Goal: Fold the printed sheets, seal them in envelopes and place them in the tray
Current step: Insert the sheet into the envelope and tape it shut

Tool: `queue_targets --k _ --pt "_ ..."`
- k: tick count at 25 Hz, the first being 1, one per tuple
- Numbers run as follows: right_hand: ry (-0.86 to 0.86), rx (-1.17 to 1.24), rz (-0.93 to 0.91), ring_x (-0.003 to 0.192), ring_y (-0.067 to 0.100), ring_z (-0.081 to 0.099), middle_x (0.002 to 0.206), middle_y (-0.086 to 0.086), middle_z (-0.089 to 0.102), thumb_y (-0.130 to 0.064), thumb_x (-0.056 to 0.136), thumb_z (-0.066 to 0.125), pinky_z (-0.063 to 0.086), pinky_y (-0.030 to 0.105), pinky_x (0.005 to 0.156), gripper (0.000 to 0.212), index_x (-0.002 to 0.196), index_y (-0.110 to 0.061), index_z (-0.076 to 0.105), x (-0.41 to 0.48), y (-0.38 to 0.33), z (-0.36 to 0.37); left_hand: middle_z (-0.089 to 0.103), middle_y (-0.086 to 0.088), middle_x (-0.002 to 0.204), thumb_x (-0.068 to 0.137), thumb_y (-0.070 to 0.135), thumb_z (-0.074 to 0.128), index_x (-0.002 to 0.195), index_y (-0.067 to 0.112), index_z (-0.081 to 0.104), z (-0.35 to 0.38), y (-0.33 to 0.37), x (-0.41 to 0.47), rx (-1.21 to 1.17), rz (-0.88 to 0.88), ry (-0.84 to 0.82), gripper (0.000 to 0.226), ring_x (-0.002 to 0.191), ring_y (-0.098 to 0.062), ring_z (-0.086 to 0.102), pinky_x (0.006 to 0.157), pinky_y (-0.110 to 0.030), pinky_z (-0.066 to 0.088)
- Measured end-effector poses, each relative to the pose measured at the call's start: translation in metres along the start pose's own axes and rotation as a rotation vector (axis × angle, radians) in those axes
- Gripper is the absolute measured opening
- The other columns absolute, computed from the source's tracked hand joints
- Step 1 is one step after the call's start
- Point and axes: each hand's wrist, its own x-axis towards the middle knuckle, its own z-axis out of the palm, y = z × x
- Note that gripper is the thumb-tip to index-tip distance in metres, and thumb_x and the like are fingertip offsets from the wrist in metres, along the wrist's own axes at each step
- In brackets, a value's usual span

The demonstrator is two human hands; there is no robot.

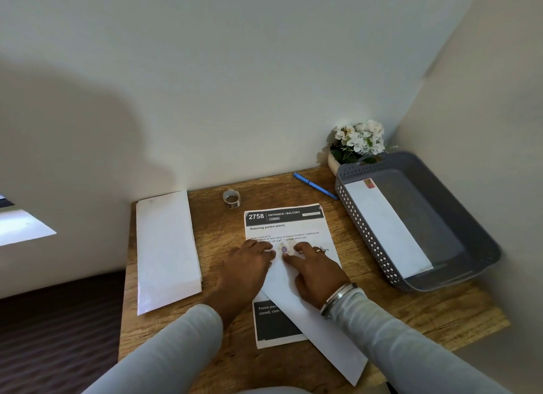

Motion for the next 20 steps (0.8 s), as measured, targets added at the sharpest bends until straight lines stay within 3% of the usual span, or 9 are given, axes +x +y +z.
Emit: queue_targets --k 6,10,14,20 --pt "-0.063 0.021 0.085 0.102 0.028 0.057 0.137 0.002 0.034 -0.032 0.079 0.056 0.055 0.036 0.078 0.076 0.15 -0.032 0.029 0.016 -0.01 -0.006 0.057 0.002 0.144 0.097 0.029 0.062 0.135 0.026 0.062 0.002 -0.003 -0.001 -0.002 0.006 -0.008 0.038 0.134 -0.023 0.048 0.102 -0.044 0.049" --pt "-0.024 -0.022 0.073 0.105 0.027 0.055 0.137 0.003 0.037 -0.032 0.08 0.051 0.055 0.036 0.076 0.072 0.15 -0.025 0.032 0.008 -0.008 0.001 0.056 0.001 0.144 0.097 0.027 0.062 0.135 0.025 0.062 0.001 -0.002 -0.001 -0.003 0.01 0.004 0.038 0.133 -0.024 0.049 0.102 -0.045 0.05" --pt "-0.012 -0.068 0.007 0.114 0.03 0.052 0.145 0.008 0.037 -0.032 0.083 0.047 0.054 0.038 0.084 0.071 0.152 -0.028 0.03 0.0 -0.004 0.005 0.054 0.001 0.147 0.098 0.028 0.06 0.137 0.025 0.061 0.001 -0.002 -0.001 0.0 0.018 -0.003 0.038 0.135 -0.024 0.047 0.103 -0.046 0.049" --pt "-0.024 -0.026 0.038 0.104 0.028 0.055 0.136 0.005 0.037 -0.031 0.082 0.051 0.052 0.033 0.073 0.07 0.149 -0.033 0.033 0.008 -0.01 -0.002 0.062 0.003 0.136 0.093 0.026 0.067 0.128 0.026 0.068 0.002 -0.005 -0.001 -0.01 0.011 0.009 0.035 0.127 -0.024 0.054 0.093 -0.045 0.054"
